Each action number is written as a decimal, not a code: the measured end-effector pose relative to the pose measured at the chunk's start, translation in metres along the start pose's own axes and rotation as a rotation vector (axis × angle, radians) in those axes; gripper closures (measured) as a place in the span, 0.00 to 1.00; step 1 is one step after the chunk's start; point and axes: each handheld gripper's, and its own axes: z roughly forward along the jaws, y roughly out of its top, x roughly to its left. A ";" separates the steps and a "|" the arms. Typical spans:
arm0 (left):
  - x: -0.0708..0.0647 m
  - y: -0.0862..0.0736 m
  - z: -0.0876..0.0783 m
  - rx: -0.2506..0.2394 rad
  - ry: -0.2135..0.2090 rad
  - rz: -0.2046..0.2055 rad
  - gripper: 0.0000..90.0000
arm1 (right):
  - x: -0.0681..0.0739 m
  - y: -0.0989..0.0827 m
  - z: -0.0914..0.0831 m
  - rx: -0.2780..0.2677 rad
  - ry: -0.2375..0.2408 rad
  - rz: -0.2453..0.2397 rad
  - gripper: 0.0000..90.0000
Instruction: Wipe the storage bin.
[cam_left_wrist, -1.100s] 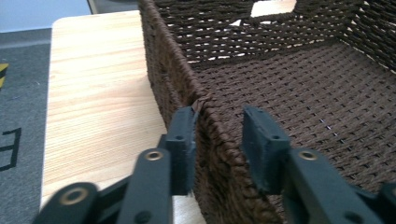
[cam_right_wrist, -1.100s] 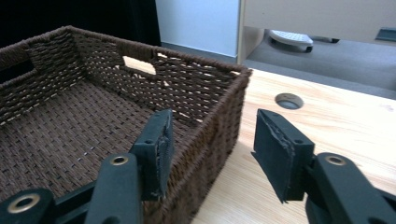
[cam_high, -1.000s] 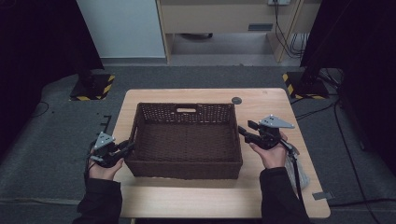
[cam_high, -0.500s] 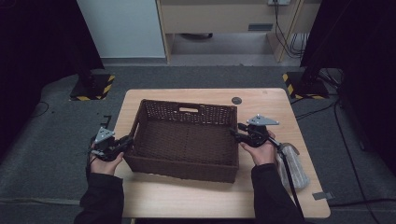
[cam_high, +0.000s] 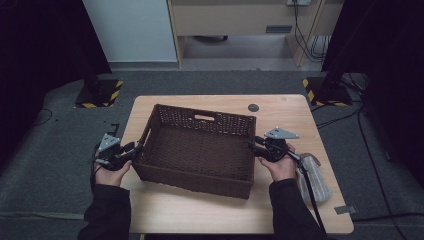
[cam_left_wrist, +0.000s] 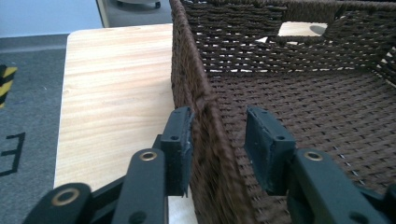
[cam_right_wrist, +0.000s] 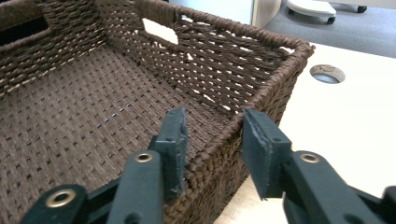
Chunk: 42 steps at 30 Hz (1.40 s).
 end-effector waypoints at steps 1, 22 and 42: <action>0.000 0.000 0.000 0.000 0.000 0.000 0.66 | 0.000 0.000 0.000 0.000 0.000 0.000 0.68; 0.009 0.004 0.015 0.072 0.011 -0.021 0.90 | -0.029 0.012 -0.006 -0.086 -0.048 0.047 0.59; 0.025 0.023 0.045 0.014 0.039 -0.063 0.63 | -0.051 0.009 0.029 -0.061 0.011 0.083 0.70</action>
